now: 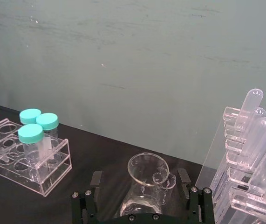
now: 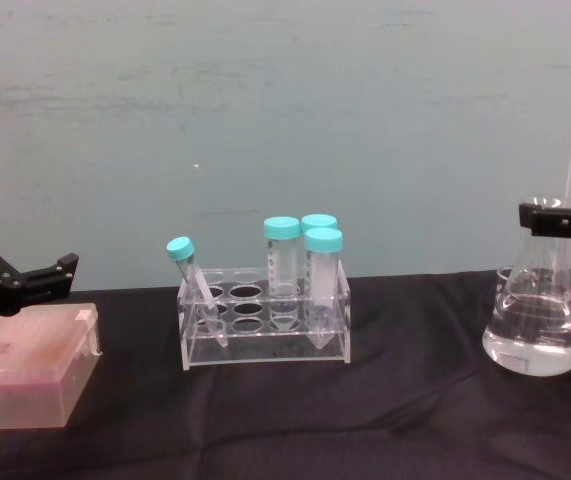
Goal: Place the experimental apparatus aside using one hand.
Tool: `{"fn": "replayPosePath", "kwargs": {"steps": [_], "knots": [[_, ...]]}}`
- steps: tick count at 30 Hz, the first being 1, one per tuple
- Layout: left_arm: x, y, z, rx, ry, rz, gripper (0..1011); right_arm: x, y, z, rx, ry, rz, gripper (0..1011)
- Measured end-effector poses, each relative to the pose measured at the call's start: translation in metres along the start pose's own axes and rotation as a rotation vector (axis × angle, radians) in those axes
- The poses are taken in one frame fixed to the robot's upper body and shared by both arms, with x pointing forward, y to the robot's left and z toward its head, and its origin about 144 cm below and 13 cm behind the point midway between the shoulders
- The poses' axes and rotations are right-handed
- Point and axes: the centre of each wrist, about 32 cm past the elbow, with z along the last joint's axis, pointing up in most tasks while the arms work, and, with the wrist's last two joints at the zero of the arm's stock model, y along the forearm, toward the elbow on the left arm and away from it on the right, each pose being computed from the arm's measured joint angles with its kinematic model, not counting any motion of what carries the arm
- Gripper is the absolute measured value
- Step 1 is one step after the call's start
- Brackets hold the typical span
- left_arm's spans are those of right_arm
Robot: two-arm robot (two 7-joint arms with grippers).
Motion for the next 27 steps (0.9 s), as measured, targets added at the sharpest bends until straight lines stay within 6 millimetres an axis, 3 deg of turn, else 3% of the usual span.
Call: {"fn": "replayPosePath", "kwargs": {"steps": [13,27], "knots": [[0.000,0.000,0.000,0.000,0.000,0.000,1000,-0.010,-0.017,0.008,0.029,-0.002,0.031,1000],[0.000,0.000,0.000,0.000,0.000,0.000,1000,-0.006,-0.032,0.009,0.124,-0.103,0.251,1000]]}}
